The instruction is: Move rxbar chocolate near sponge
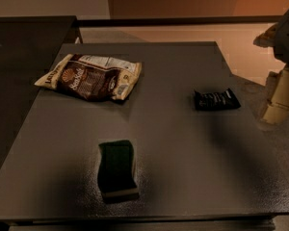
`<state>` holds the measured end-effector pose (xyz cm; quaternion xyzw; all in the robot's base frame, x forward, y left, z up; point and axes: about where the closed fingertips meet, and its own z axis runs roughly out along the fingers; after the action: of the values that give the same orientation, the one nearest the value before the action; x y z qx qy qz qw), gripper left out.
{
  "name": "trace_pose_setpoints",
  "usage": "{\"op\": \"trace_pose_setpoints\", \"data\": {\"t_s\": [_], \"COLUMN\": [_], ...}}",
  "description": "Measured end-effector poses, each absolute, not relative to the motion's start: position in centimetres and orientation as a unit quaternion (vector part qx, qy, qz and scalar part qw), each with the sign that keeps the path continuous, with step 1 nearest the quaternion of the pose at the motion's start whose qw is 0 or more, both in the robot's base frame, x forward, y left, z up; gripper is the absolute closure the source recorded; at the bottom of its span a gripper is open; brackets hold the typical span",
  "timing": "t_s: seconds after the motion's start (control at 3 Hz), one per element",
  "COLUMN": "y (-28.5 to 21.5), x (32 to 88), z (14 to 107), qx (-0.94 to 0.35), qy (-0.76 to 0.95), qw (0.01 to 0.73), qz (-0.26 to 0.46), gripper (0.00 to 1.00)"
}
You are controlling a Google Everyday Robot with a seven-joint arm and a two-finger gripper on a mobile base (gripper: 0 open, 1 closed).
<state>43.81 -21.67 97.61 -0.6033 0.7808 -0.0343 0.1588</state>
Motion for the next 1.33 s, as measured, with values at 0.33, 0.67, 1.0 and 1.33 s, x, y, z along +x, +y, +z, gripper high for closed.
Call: {"op": "trace_pose_setpoints", "data": {"t_s": [0.33, 0.67, 1.0, 1.33], "y": [-21.7, -21.8, -21.6, -21.7], "x": [43.8, 44.3, 45.7, 47.4], "z": [97.6, 97.5, 96.6, 95.0], "qx": [-0.603, -0.599, -0.593, -0.584], "qy": [0.781, 0.782, 0.784, 0.786], "qw": [0.159, 0.167, 0.181, 0.200], "qz": [-0.034, -0.031, -0.006, 0.036], "gripper": [0.00, 0.00, 0.00, 0.00]}}
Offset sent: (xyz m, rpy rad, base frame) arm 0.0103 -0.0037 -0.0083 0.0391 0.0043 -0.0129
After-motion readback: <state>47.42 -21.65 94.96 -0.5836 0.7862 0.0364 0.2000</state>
